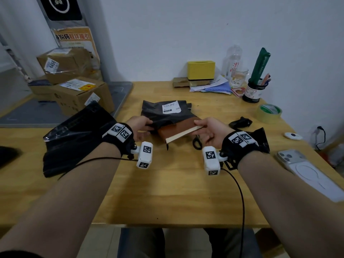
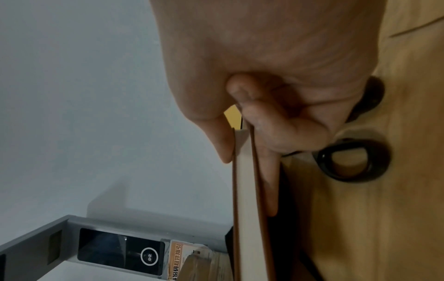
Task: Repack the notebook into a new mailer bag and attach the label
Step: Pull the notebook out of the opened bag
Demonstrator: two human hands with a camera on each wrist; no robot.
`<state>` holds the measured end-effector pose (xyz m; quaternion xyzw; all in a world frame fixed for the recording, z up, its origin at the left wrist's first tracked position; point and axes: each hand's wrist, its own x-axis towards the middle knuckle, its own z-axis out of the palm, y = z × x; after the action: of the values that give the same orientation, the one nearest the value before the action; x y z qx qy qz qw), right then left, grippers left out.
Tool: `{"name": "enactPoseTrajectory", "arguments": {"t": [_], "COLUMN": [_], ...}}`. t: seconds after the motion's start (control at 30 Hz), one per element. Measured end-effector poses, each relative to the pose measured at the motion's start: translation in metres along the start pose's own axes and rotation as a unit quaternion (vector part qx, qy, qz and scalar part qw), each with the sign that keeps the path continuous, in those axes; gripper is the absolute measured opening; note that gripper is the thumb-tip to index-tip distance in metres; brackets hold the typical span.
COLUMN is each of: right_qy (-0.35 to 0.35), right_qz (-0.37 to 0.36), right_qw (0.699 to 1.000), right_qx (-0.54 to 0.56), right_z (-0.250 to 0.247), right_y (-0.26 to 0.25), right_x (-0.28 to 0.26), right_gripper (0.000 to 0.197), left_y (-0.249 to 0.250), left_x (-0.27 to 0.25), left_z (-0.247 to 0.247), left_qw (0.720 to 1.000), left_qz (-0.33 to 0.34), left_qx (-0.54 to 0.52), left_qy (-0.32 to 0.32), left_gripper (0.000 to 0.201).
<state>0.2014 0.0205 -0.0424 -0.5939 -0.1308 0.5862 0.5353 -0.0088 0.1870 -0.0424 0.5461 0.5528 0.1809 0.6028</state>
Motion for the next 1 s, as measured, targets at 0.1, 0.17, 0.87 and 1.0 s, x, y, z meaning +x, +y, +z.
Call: {"name": "enactPoseTrajectory", "arguments": {"t": [0.1, 0.17, 0.87, 1.0], "right_qy": [-0.023, -0.027, -0.051, -0.053], "right_qz": [0.001, -0.001, 0.002, -0.001], "right_qw": [1.0, 1.0, 0.997, 0.996], "right_qx": [0.011, 0.008, -0.064, -0.075], "right_z": [0.007, 0.007, -0.025, -0.018], "right_y": [0.0, 0.0, 0.014, 0.017], "right_x": [0.0, -0.002, -0.044, -0.056], "right_gripper": [0.012, 0.012, 0.021, 0.024], "left_y": [-0.007, -0.008, 0.003, 0.004], "left_x": [-0.004, -0.007, -0.037, -0.054], "left_z": [0.0, -0.002, -0.008, -0.008], "left_qw": [1.0, 1.0, 1.0, 1.0], "left_qz": [-0.003, -0.002, 0.001, 0.013], "left_qx": [-0.007, -0.027, 0.019, 0.023], "left_qy": [-0.005, -0.005, -0.002, 0.001], "left_gripper": [0.026, 0.03, 0.038, 0.035]}}
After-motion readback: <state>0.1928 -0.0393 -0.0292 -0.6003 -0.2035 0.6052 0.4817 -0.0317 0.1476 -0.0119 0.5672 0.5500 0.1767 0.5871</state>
